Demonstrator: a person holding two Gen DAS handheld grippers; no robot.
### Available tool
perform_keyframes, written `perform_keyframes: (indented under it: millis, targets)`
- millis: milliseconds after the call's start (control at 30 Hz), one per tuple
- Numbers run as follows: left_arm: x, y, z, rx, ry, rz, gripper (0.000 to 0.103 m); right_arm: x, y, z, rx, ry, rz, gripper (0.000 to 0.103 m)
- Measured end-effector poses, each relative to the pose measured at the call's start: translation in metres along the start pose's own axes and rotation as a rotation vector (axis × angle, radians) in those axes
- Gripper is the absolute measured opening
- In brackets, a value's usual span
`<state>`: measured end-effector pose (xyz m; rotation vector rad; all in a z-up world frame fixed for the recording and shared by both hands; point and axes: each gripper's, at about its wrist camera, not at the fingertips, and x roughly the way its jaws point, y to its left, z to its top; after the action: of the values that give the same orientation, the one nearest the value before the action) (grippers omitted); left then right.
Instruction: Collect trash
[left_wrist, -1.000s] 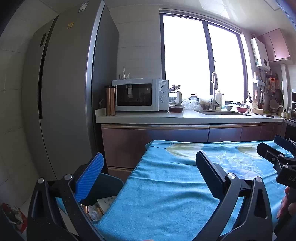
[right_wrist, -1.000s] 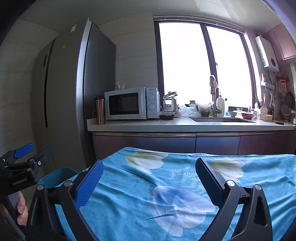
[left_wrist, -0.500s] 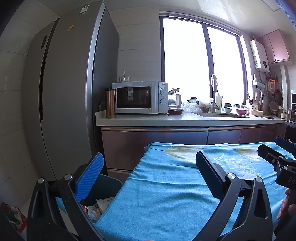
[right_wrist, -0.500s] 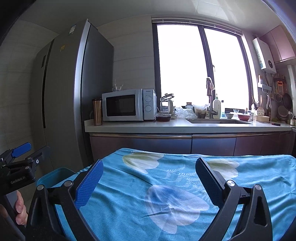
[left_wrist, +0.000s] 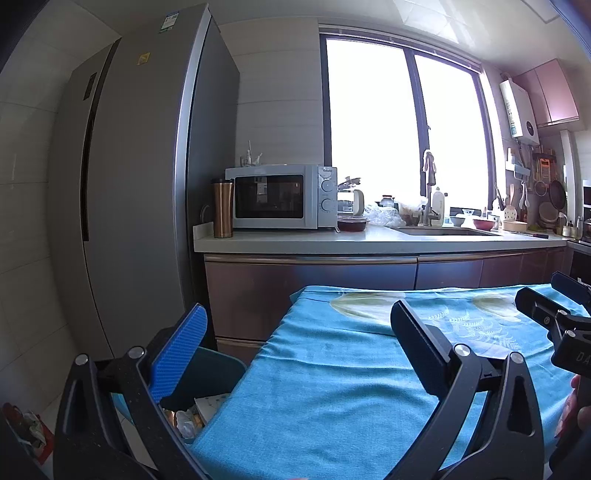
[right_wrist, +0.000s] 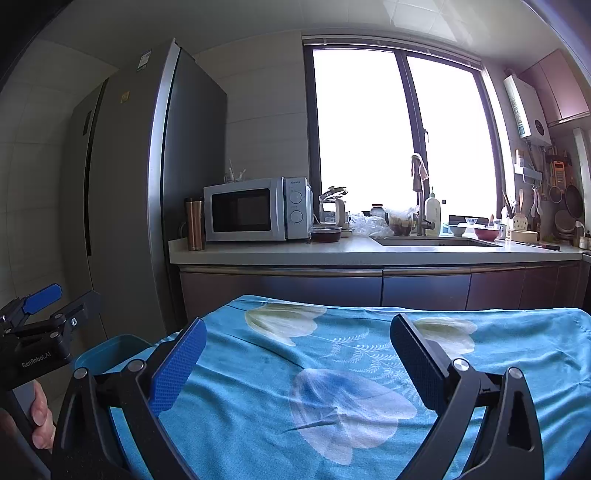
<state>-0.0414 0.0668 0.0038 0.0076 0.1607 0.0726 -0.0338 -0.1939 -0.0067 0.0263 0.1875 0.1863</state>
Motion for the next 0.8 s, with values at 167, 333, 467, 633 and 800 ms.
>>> perform_keyframes:
  millis: [167, 333, 467, 633, 800]
  targets:
    - [-0.0009, 0.0001, 0.0006, 0.001, -0.001, 0.003, 0.098, -0.0009, -0.0002, 0.0003, 0.001, 0.001, -0.001, 0.096]
    - [-0.0015, -0.0004, 0.0002, 0.004, -0.001, 0.005, 0.098, -0.0008, -0.0017, 0.0010, 0.006, 0.004, -0.001, 0.096]
    - [-0.0014, -0.0006, 0.0004, 0.004, -0.001, 0.008, 0.098, 0.0012, -0.0039, 0.0022, 0.009, 0.007, -0.001, 0.096]
    - [-0.0021, -0.0014, 0.0006, 0.006, -0.002, 0.009, 0.098, 0.0011, -0.0041, 0.0021, 0.009, 0.006, 0.000, 0.096]
    - [-0.0007, -0.0014, 0.0008, 0.006, 0.000, 0.009, 0.098, 0.0016, -0.0046, 0.0021, 0.010, 0.007, -0.001, 0.096]
